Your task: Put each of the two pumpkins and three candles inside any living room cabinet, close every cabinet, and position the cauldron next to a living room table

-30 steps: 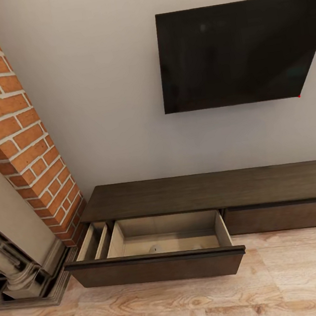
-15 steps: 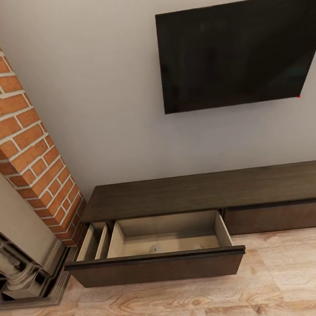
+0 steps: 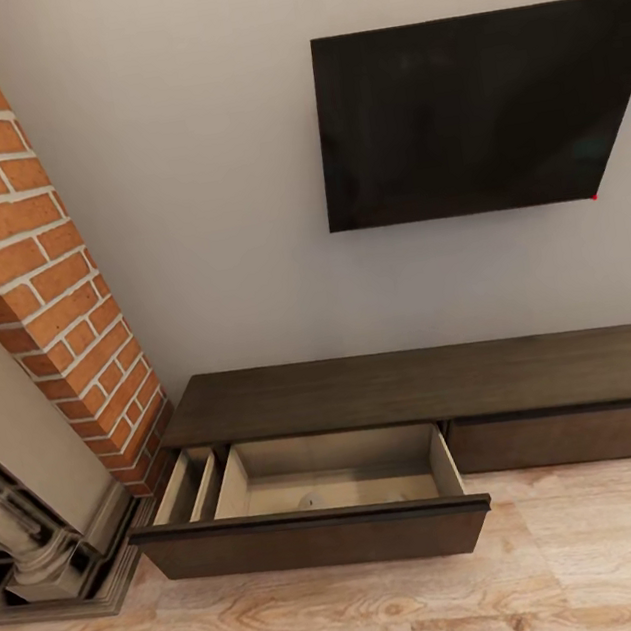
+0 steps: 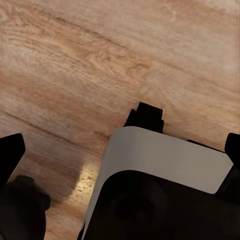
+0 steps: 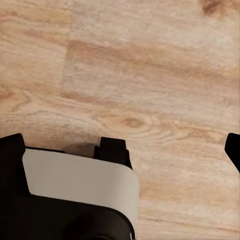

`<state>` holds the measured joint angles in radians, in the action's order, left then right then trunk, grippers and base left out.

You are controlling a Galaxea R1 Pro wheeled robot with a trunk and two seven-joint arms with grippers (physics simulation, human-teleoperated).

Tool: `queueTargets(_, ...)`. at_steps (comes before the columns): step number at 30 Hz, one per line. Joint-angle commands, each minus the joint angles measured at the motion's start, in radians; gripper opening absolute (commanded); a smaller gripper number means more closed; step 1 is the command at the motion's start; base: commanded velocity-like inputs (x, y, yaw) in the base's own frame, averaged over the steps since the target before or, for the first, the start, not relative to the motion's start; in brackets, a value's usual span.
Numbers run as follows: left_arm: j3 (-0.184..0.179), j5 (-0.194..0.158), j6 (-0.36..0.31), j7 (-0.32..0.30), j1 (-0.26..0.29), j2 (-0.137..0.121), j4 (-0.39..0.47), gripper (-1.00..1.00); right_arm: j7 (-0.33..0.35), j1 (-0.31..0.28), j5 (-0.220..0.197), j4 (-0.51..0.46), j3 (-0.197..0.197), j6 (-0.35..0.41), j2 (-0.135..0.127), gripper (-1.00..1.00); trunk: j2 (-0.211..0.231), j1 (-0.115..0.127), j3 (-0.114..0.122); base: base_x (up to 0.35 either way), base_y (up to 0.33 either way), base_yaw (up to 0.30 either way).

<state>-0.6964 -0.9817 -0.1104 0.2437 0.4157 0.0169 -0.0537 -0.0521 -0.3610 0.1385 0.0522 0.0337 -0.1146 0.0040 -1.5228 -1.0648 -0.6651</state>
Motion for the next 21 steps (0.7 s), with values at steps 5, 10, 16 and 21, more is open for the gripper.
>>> queueTargets(5, 0.000, 0.000, 0.000, 0.000, 0.000, 0.000, 0.000, 1.00, -0.001, 0.000, 0.000, 0.000, 0.000, 0.000, 0.002, 1.00, 0.000, 0.000, 0.000, 0.000, 0.000, 0.069)
queueTargets(10, 0.000, 0.000, 0.000, -0.001, 0.000, 0.000, 0.000, 1.00, -0.003, 0.000, 0.000, 0.000, 0.000, 0.001, 0.003, 1.00, 0.000, 0.000, 0.000, 0.000, 0.000, 0.257)
queueTargets(16, 0.000, 0.000, 0.000, 0.000, 0.000, 0.000, 0.000, 1.00, -0.003, 0.000, 0.000, 0.000, 0.000, 0.001, 0.004, 1.00, 0.000, 0.000, 0.000, 0.000, 0.000, 0.286)
queueTargets(21, 0.000, 0.000, 0.000, 0.000, 0.000, 0.000, 0.000, 1.00, -0.005, 0.000, -0.002, 0.000, 0.000, 0.001, 0.004, 1.00, 0.000, 0.000, 0.000, 0.000, 0.000, 0.288)
